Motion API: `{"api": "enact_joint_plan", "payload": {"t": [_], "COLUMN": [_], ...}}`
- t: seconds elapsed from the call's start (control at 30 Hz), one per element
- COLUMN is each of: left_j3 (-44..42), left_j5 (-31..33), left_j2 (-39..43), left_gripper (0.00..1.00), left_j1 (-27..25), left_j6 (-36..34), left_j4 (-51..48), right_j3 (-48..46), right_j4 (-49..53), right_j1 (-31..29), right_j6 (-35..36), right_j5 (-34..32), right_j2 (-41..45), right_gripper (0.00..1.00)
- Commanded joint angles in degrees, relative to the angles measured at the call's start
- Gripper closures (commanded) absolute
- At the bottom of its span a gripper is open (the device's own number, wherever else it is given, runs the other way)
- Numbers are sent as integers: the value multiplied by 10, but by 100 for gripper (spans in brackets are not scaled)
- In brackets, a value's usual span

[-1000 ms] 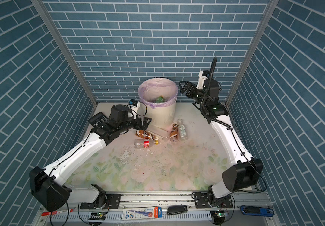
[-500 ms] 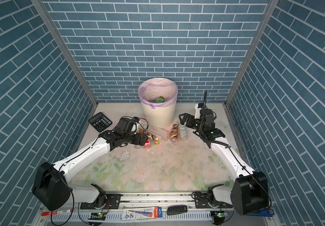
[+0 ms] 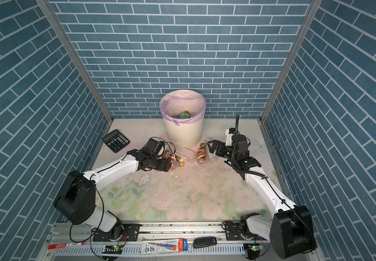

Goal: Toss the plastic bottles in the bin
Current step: 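Lower the left gripper onto the clear red-label bottle while the right gripper withdraws, then close the left gripper on the clear red-label bottle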

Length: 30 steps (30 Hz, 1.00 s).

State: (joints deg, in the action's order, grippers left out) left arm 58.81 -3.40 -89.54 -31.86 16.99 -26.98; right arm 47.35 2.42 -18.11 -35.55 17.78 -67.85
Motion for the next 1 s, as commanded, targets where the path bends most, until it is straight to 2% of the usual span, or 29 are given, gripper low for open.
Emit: {"api": "enact_joint_plan", "payload": {"t": [0.0, 0.23, 0.97], "left_j3": [23, 59, 57], "left_j5": [26, 73, 18], "left_j2": [-21, -54, -75], "left_gripper": [13, 15, 30], "left_j1": [-15, -30, -94], "left_j6": [-9, -40, -52], "left_j4": [-12, -43, -40], "right_j3": [1, 5, -1], "right_j4": [-17, -22, -9], "right_j1": [-2, -1, 5], "right_j6": [6, 4, 5], "right_j5": [14, 20, 13], "right_j2": [-6, -13, -2], "right_gripper": [1, 1, 1]}}
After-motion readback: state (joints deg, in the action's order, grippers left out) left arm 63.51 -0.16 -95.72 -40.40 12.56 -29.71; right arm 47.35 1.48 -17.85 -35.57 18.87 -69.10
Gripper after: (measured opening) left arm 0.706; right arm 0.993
